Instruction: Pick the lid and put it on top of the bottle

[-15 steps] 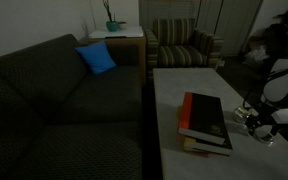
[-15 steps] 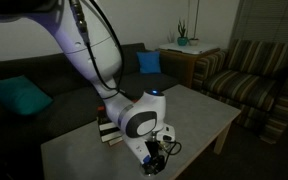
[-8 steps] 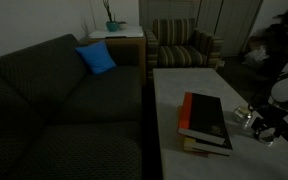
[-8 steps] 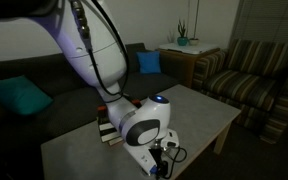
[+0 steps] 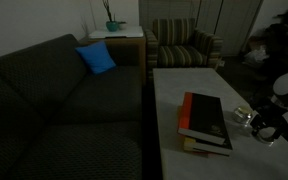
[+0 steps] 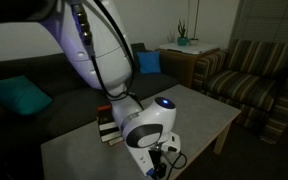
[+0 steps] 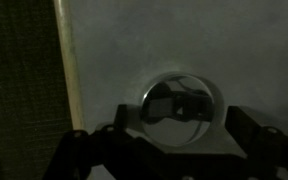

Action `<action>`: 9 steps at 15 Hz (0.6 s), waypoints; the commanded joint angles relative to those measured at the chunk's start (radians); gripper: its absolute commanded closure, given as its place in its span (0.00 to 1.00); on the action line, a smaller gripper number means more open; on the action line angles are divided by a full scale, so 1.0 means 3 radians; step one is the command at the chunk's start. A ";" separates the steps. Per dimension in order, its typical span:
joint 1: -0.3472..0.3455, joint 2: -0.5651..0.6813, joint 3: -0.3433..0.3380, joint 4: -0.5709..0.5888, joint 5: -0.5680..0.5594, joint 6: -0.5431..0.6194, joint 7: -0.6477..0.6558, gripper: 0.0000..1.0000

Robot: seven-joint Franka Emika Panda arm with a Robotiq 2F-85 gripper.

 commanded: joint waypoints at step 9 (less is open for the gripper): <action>0.0673 0.0000 -0.0567 0.0026 0.0262 -0.0097 0.1425 0.00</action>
